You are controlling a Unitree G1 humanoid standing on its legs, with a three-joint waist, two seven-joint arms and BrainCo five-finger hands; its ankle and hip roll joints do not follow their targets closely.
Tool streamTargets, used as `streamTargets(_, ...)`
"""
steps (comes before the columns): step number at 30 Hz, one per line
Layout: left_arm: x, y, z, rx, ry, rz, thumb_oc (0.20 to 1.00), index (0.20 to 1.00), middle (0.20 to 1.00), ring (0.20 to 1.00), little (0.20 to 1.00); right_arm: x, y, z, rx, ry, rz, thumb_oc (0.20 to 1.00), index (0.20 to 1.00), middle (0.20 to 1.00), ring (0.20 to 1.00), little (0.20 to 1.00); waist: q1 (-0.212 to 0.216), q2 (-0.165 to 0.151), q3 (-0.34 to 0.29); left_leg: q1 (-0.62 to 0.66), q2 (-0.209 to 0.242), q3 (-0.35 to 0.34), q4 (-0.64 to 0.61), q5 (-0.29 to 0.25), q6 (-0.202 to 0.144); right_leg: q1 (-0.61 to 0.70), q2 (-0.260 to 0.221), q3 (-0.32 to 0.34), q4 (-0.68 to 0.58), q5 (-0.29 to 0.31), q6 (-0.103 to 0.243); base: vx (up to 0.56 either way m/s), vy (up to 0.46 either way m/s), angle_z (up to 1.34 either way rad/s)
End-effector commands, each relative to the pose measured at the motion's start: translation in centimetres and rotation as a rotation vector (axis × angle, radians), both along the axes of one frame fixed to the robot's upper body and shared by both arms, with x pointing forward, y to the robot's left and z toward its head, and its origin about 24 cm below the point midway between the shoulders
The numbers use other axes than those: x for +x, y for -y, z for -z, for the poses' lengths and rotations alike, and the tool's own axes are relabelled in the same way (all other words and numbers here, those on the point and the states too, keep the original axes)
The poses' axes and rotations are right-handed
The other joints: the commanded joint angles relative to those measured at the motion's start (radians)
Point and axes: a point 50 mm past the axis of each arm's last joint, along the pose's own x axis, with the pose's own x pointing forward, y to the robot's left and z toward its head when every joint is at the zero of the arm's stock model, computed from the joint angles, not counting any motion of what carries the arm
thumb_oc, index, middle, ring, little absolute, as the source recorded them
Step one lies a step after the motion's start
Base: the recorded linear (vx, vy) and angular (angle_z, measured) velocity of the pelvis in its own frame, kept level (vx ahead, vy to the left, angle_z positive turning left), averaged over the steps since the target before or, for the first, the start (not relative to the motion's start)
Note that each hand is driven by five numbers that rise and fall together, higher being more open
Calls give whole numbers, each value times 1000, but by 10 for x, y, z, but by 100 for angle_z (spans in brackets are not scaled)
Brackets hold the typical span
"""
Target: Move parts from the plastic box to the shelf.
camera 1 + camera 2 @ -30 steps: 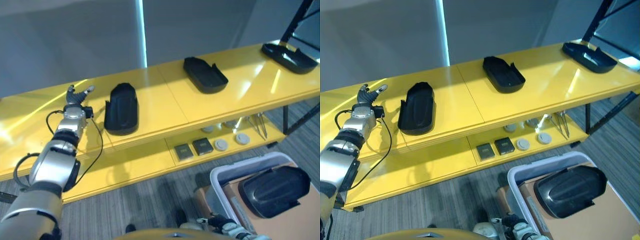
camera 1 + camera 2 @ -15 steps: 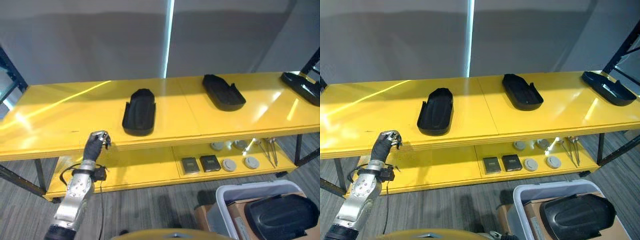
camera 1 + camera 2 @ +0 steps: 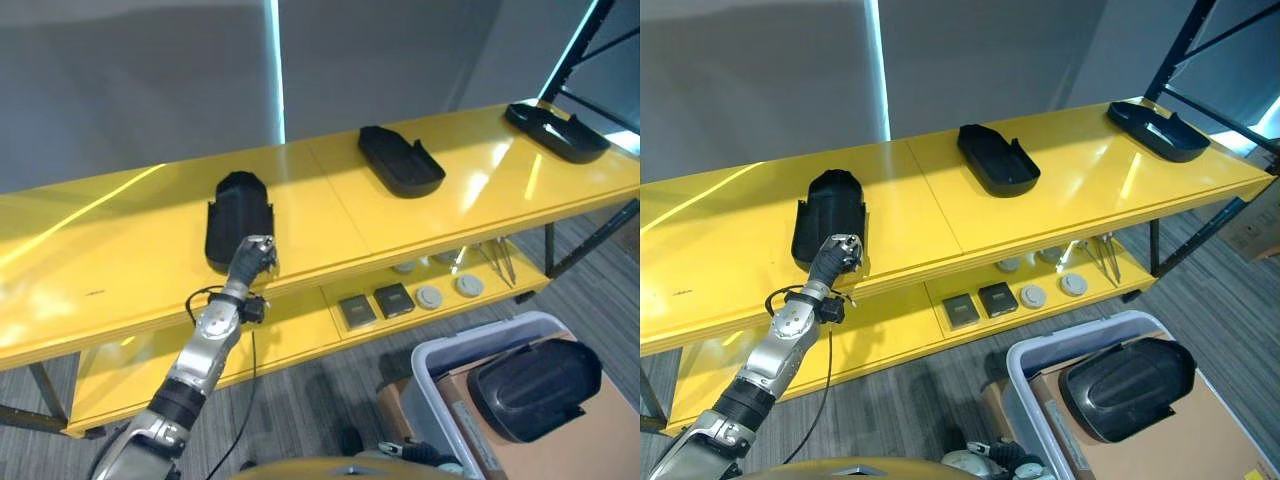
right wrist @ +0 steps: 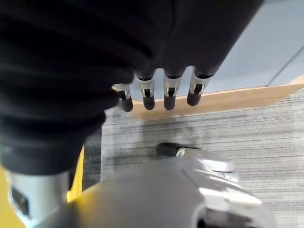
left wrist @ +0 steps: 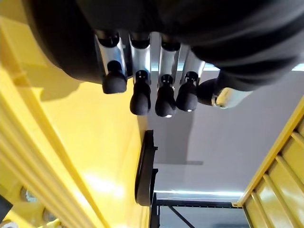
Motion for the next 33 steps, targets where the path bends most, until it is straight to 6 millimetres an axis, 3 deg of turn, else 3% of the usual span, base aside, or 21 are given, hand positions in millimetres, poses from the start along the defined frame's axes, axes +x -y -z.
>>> streamTargets(1, 21, -19, -30, 31, 126, -106, 200, 200, 200, 200, 200, 0, 2, 0, -20, -12, -19, 1000, 1000, 1000, 1000, 1000, 1, -10, 33, 14, 35, 1, 0, -2, -19, 61, -42, -10, 9, -22, 45, 23, -5, -27)
streamTargets(6, 37, -31, -45, 86, 168, -193, 200, 200, 200, 200, 200, -2, 8, 0, -40, -20, -32, 1000, 1000, 1000, 1000, 1000, -18, -1, 52, -13, 38, 3, 0, 6, -26, 32, -38, -5, 5, -15, 45, -2, -11, -11)
streamTargets(11, 46, -26, -72, 92, 268, -198, 200, 200, 200, 200, 200, 5, 8, -2, -47, 0, -43, 1000, 1000, 1000, 1000, 1000, -21, 7, 67, -39, 41, -7, 0, 18, -30, 10, -35, -4, 5, -8, 43, -22, -8, -2)
streamTargets(14, 33, -19, -101, 27, 415, -153, 200, 200, 200, 200, 200, 7, 5, -2, -38, 15, -34, 1000, 1000, 1000, 1000, 1000, -9, 9, 69, -38, 44, -15, 0, 17, -29, 19, -33, -10, 4, -11, 42, 6, -13, 2)
streamTargets(15, 12, -15, -108, -27, 470, -80, 200, 200, 200, 200, 200, 5, 5, -2, -33, 13, -25, 1000, 1000, 1000, 1000, 1000, 6, 8, 68, -28, 43, -23, 0, 13, -28, 37, -34, -20, 3, -16, 39, 11, -28, 8)
streamTargets(18, -3, -14, -105, -55, 472, -40, 200, 200, 200, 200, 200, 5, 5, -1, -29, 13, -9, 1000, 1000, 1000, 1000, 1000, 19, 10, 68, -24, 42, -31, 0, 13, -26, 47, -34, -28, 2, -20, 37, -7, -21, 10)
streamTargets(20, -20, -16, -91, -61, 428, -2, 200, 200, 200, 200, 200, 10, 4, -3, -20, 31, 7, 1000, 1000, 1000, 1000, 1000, 39, 12, 74, -24, 38, -42, 0, 16, -24, 58, -36, -41, 2, -22, 36, -50, -21, 19)
streamTargets(23, -28, -20, -82, -29, 398, 7, 200, 200, 200, 200, 200, 13, 4, -4, -16, 45, 11, 1000, 1000, 1000, 1000, 1000, 49, 12, 80, -29, 37, -50, 0, 19, -24, 58, -36, -49, 2, -23, 35, -66, -11, 18)
streamTargets(26, -40, -25, -58, 5, 298, 17, 200, 200, 200, 200, 200, 19, 2, -5, -15, 64, 10, 1000, 1000, 1000, 1000, 1000, 68, 12, 104, -44, 35, -61, 0, 28, -22, 50, -38, -58, 2, -18, 35, -122, -10, 14)
streamTargets(33, -23, -15, -58, 36, 301, 1, 200, 200, 200, 200, 200, 24, 4, -6, -38, 74, 6, 1000, 1000, 1000, 1000, 1000, 54, 15, 172, -117, 32, -66, 0, 53, -25, -25, -40, -53, 2, 13, 39, -117, 3, 6)
